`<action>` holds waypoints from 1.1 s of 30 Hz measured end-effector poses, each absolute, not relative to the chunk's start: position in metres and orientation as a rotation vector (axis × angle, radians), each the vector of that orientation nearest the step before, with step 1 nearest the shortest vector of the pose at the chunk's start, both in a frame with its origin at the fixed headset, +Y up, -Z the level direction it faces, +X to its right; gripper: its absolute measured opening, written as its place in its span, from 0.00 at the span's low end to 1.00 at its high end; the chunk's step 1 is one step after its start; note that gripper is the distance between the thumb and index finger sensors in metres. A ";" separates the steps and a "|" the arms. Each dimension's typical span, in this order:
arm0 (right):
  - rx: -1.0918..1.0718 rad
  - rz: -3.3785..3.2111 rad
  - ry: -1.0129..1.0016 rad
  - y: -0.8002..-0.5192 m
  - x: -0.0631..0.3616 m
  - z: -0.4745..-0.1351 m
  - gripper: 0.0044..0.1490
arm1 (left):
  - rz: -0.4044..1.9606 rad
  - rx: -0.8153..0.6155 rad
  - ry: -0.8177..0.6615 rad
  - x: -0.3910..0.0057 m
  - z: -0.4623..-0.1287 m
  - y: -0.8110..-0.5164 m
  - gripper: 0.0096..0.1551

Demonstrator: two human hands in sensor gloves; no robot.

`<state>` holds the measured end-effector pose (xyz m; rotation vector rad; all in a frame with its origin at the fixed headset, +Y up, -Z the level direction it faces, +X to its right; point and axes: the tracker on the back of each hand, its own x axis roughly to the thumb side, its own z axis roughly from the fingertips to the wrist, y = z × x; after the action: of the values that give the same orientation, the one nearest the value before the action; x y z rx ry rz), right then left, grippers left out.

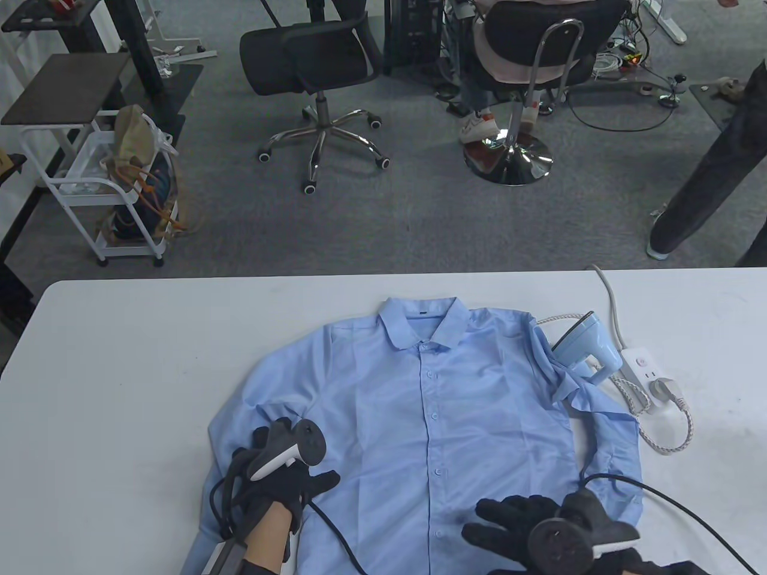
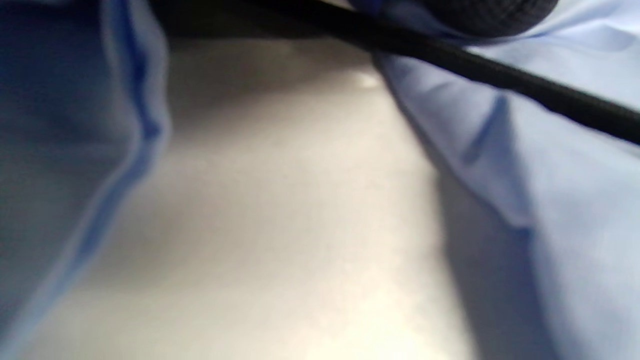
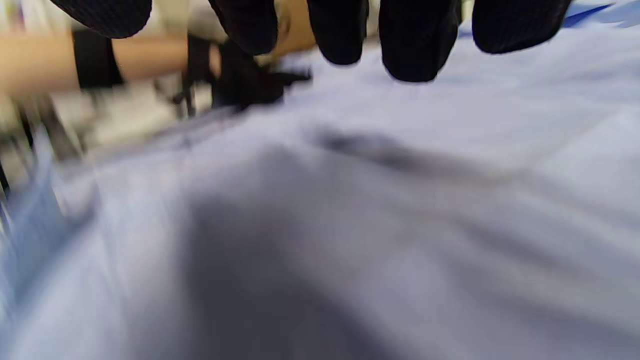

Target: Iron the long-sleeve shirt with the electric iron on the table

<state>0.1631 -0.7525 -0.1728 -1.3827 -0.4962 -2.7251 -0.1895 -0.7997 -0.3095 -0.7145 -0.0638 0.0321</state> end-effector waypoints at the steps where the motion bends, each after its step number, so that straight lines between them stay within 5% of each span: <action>1: -1.324 -2.641 -0.423 -0.762 0.154 -0.168 0.45 | 0.033 -0.715 -0.064 -0.190 -0.309 -0.800 0.63; 4: -1.284 -2.399 -0.281 -0.786 0.131 -0.159 0.52 | 0.038 -0.702 -0.065 -0.190 -0.308 -0.800 0.62; 8: -1.408 -2.529 -0.466 -0.787 0.129 -0.135 0.63 | 0.042 -0.699 -0.061 -0.191 -0.306 -0.800 0.62; 14: -1.324 -2.473 -0.261 -0.747 0.153 -0.129 0.66 | 0.039 -0.712 -0.062 -0.191 -0.307 -0.800 0.62; 21: -0.497 -2.926 0.461 -0.684 0.266 -0.251 0.65 | 0.047 -0.711 -0.064 -0.191 -0.306 -0.801 0.62; 25: 0.000 -3.323 0.372 -0.685 0.324 -0.321 0.63 | 0.043 -0.714 -0.065 -0.191 -0.306 -0.800 0.62; 30: 0.386 -3.482 0.182 -0.716 0.349 -0.363 0.60 | 0.046 -0.714 -0.068 -0.192 -0.306 -0.801 0.62; 33: 0.500 -3.530 0.214 -0.732 0.354 -0.375 0.47 | 0.050 -0.715 -0.070 -0.192 -0.306 -0.801 0.62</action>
<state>0.3543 -0.7324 -0.3747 0.5003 0.2138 -3.5300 -0.1919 -0.8009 -0.3063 -0.7151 -0.0697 0.0500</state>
